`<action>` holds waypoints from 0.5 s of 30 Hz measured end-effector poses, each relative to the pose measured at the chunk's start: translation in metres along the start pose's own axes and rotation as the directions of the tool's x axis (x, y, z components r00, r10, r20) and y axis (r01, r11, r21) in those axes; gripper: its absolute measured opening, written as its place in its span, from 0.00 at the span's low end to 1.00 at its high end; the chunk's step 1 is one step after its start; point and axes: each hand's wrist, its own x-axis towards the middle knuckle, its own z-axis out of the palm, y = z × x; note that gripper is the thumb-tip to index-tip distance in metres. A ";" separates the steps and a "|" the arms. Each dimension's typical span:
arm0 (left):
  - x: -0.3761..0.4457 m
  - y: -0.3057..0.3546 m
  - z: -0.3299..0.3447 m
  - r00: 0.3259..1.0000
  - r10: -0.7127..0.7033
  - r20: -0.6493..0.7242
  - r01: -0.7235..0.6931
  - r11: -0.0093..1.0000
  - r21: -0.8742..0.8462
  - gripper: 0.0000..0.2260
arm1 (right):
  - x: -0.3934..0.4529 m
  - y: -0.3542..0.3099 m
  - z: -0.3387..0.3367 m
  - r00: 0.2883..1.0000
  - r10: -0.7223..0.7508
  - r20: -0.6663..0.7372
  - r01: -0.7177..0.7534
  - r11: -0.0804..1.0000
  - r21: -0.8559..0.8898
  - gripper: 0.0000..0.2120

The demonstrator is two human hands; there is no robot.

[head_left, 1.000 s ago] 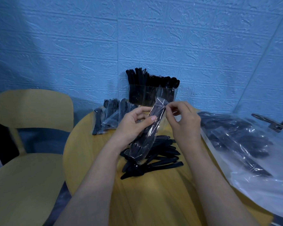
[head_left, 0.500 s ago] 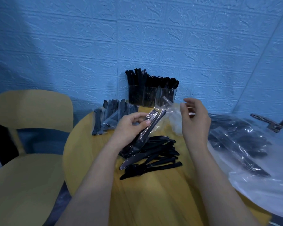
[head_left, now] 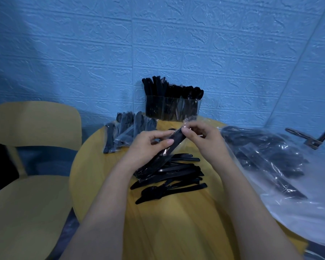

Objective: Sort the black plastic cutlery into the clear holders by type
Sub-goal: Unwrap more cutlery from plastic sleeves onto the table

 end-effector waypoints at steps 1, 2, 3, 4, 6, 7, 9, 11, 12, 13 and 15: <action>-0.001 0.000 0.000 1.000 0.001 0.010 -0.001 1.000 -0.006 0.13 | 0.000 -0.001 -0.001 1.000 0.014 0.025 -0.015 0.999 0.030 0.04; -0.001 0.001 0.000 1.000 0.008 0.020 -0.007 1.000 -0.013 0.13 | 0.000 -0.001 -0.002 0.998 0.034 0.044 -0.037 0.998 0.054 0.05; -0.002 0.001 0.000 1.000 0.013 0.027 -0.012 1.000 -0.022 0.13 | 0.000 -0.001 -0.003 0.997 0.053 0.051 -0.057 0.996 0.074 0.05; -0.002 0.002 0.000 1.000 0.015 0.024 -0.014 0.999 -0.035 0.12 | 0.000 -0.001 -0.004 0.997 0.066 0.039 -0.070 0.993 0.095 0.04; -0.002 0.004 -0.003 0.998 -0.011 -0.055 0.007 0.997 -0.076 0.10 | 0.001 0.000 -0.007 0.996 0.085 -0.032 -0.079 0.987 0.137 0.05; -0.002 0.005 -0.005 0.990 -0.037 -0.136 0.022 0.994 -0.108 0.08 | 0.002 0.001 -0.008 0.991 0.103 -0.087 -0.088 0.984 0.157 0.05; -0.001 0.006 -0.010 0.942 -0.113 -0.317 0.054 0.980 -0.190 0.07 | 0.004 0.004 -0.010 0.962 0.165 -0.220 -0.109 0.963 0.246 0.05; 0.000 0.004 -0.014 0.911 -0.208 -0.356 0.089 0.942 -0.323 0.09 | 0.006 0.009 -0.013 0.911 0.250 -0.328 -0.121 0.922 0.369 0.03; 0.000 0.003 -0.014 0.918 -0.236 -0.317 0.105 0.919 -0.380 0.08 | 0.007 0.012 -0.014 0.889 0.285 -0.359 -0.129 0.906 0.402 0.04; 0.000 0.001 -0.014 0.931 -0.242 -0.273 0.115 0.905 -0.409 0.08 | 0.007 0.014 -0.014 0.873 0.313 -0.373 -0.142 0.896 0.420 0.05; 0.001 -0.002 -0.012 0.946 -0.233 -0.224 0.114 0.889 -0.443 0.07 | 0.007 0.018 -0.014 0.860 0.334 -0.386 -0.163 0.896 0.413 0.05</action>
